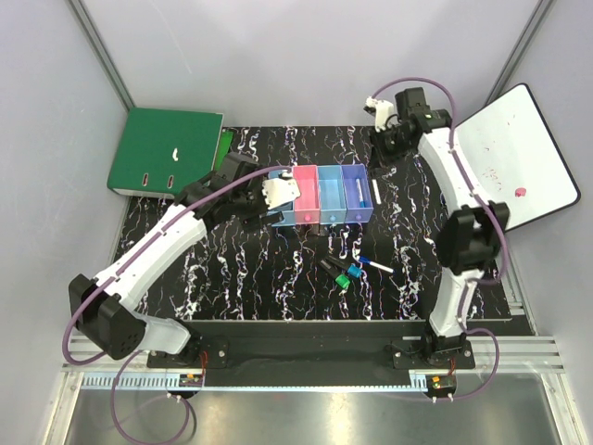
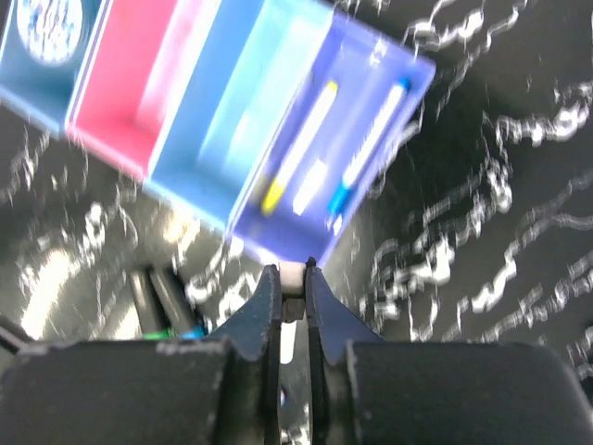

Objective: Sort the stationery into containers
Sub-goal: Place the pen in the storage box.

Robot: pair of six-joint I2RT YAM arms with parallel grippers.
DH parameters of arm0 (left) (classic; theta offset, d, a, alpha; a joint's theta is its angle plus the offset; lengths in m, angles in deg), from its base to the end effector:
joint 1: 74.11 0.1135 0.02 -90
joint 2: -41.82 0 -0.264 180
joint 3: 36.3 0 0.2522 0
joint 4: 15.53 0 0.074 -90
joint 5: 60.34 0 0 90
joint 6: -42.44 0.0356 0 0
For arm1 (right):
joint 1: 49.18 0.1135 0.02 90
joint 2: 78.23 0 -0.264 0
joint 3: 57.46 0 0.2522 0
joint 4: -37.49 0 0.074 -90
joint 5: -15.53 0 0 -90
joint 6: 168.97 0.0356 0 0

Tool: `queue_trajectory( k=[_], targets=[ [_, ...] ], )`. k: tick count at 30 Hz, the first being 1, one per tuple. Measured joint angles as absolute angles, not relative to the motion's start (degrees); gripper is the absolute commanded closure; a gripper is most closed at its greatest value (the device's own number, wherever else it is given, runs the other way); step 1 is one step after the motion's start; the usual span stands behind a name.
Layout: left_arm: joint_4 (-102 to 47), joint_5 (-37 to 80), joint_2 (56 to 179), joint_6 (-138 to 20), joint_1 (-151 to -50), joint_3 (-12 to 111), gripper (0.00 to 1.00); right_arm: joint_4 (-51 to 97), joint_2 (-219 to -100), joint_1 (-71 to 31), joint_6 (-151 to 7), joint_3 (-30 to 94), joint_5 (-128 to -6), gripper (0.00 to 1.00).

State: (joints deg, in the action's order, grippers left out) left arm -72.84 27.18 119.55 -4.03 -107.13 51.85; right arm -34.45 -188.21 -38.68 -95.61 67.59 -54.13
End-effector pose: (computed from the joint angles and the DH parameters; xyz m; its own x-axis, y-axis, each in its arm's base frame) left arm 0.2396 -0.1576 0.3371 -0.0518 0.8543 -0.5172 0.8343 0.3217 0.4478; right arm 0.4033 0.0873 0.3373 -0.6865 -0.4003 -0.6070 -0.5785 0.8065 0.1224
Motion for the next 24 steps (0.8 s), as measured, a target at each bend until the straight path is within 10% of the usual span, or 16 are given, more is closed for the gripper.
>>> queue_trajectory(
  k=[11,24],
  targets=[
    [-72.0,26.8,118.8,-4.3,-107.5,51.0,0.13,-34.4,-214.9,-35.2,-88.1,96.0,-52.3,1.0],
    [-71.2,26.5,118.8,-2.8,-107.6,50.9,0.13,-33.5,-217.3,-32.3,-85.5,100.5,-51.0,1.0]
  ],
)
